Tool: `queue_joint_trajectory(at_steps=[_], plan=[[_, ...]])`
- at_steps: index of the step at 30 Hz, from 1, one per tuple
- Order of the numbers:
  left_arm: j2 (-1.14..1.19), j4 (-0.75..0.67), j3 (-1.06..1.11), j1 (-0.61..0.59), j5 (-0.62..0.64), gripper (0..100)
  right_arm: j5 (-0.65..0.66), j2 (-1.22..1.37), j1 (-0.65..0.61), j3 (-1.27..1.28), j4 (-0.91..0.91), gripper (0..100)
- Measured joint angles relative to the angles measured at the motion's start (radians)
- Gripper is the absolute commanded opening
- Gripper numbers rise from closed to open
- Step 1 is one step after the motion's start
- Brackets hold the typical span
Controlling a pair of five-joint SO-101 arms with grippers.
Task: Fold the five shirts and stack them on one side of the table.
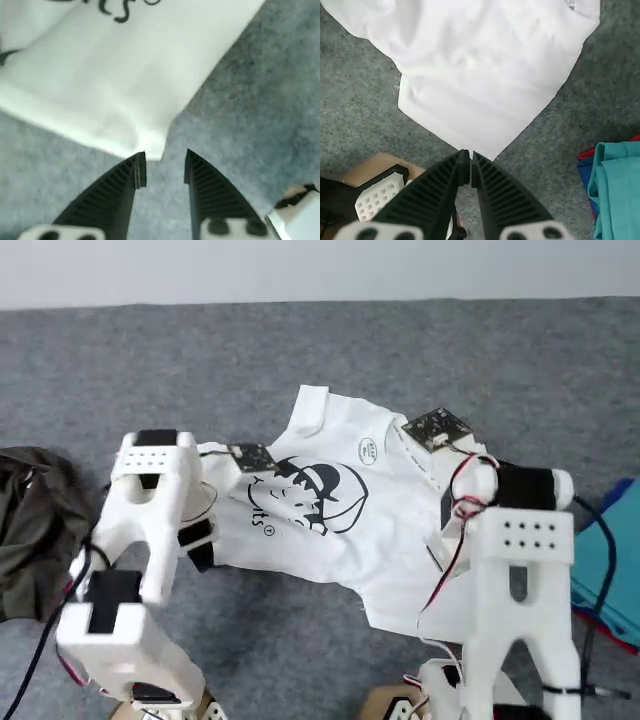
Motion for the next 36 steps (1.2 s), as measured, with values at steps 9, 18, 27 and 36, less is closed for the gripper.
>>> queue_joint_trajectory(at_steps=[9, 18, 27, 36], plan=[[0.112, -0.031, -0.021, 0.003, 0.0, 12, 0.003, -0.026, 0.005, 0.149, -0.06, 1.4], [0.112, -0.031, -0.023, 0.003, 0.0, 2, 0.003, -0.026, 0.003, 0.316, -0.152, 1.1], [0.112, 0.032, -0.055, 0.003, -0.005, 0, 0.003, -0.026, 0.003, 0.446, -0.262, 1.1], [0.112, 0.149, -0.222, -0.078, -0.021, 0, 0.003, 0.127, 0.003, 0.465, -0.333, 1.1]])
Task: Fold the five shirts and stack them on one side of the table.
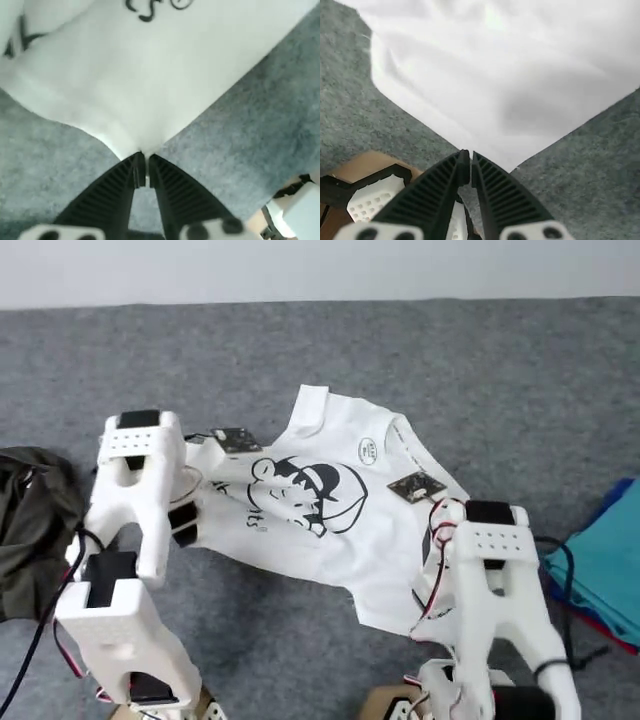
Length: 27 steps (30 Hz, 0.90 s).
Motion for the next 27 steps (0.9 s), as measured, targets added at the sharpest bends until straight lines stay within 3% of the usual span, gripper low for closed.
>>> queue_joint_trajectory(at_steps=[13, 17, 22, 27], plan=[[0.005, 0.023, -0.008, -0.049, -0.041, 0, 0.0, 0.267, 0.002, 0.0, -0.144, 1.1], [0.005, 0.035, -0.011, -0.107, -0.114, 1, 0.0, 0.269, 0.0, 0.0, -0.175, 1.1], [0.005, 0.049, -0.014, -0.199, -0.219, 9, 0.0, 0.269, -0.002, 0.0, -0.199, 1.1], [0.005, 0.049, -0.014, -0.242, -0.236, 10, 0.0, 0.269, -0.002, 0.0, -0.201, 1.1]])
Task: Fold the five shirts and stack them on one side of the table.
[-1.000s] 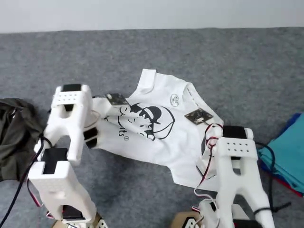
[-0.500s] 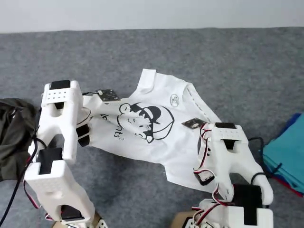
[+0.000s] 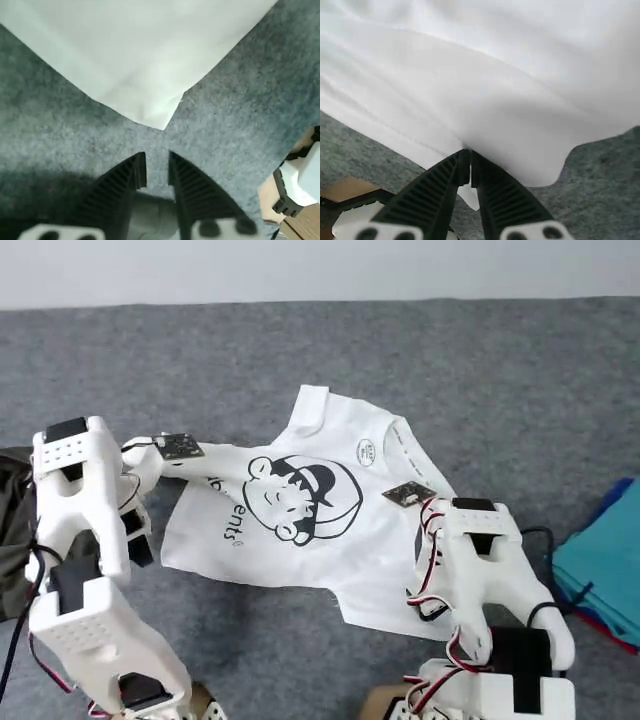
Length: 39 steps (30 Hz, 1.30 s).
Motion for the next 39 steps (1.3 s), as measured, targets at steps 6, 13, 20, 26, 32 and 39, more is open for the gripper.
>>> queue_joint_trajectory(at_steps=[6, 13, 20, 26, 32, 39], plan=[[0.0, 0.0, 0.0, 0.0, 0.0, 10, 0.0, 0.0, 0.0, 0.0, 0.0, 1.1], [0.0, 0.0, 0.0, 0.006, 0.0, 11, 0.0, 0.0, 0.0, -0.008, 0.04, 1.1], [0.0, 0.0, 0.0, 0.089, 0.0, 11, 0.0, 0.002, 0.003, -0.18, 0.201, 1.1], [0.0, 0.0, 0.0, 0.138, 0.0, 19, 0.0, 0.002, 0.003, -0.353, 0.361, 1.1], [0.0, -0.064, 0.002, 0.138, 0.0, 22, 0.0, 0.002, 0.003, -0.462, 0.463, 1.1], [0.0, -0.233, 0.087, 0.138, 0.0, 23, 0.0, 0.002, 0.003, -0.526, 0.499, 1.1]])
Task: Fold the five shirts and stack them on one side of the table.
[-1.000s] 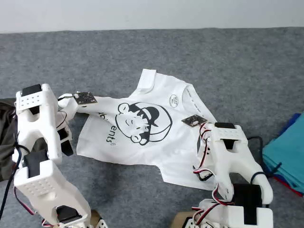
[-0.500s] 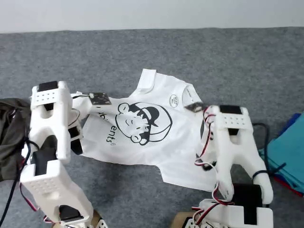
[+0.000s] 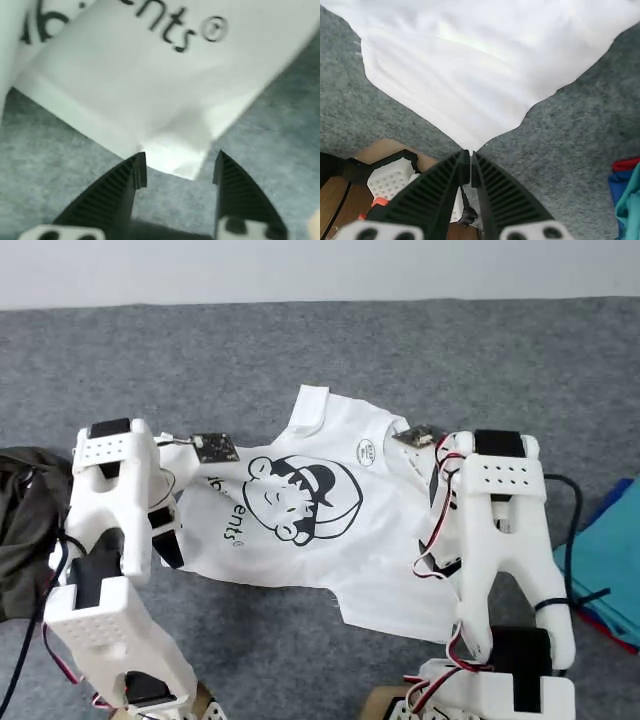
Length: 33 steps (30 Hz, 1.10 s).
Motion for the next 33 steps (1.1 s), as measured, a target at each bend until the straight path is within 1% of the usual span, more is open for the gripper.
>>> queue_joint_trajectory(at_steps=[6, 11, 16, 22, 26, 31, 33], plan=[[0.0, -0.077, 0.086, 0.012, -0.037, 23, 0.0, 0.0, 0.0, -0.011, 0.0, 1.1], [0.0, -0.106, 0.098, 0.012, -0.038, 21, 0.0, 0.0, 0.0, -0.011, 0.0, 1.1], [0.048, -0.133, 0.091, 0.012, -0.038, 11, 0.0, 0.0, 0.0, -0.011, 0.0, 1.1], [0.123, -0.044, -0.012, 0.015, -0.038, 0, 0.0, 0.0, 0.0, -0.011, 0.0, 1.1], [0.153, 0.002, -0.055, 0.015, -0.038, 0, 0.0, 0.0, 0.0, -0.011, 0.0, 1.1], [0.158, 0.006, -0.066, 0.025, -0.035, 0, 0.0, 0.0, 0.0, -0.011, 0.003, 1.1], [0.152, 0.006, -0.066, 0.032, 0.008, 0, 0.0, 0.0, 0.0, -0.011, 0.026, 1.1]])
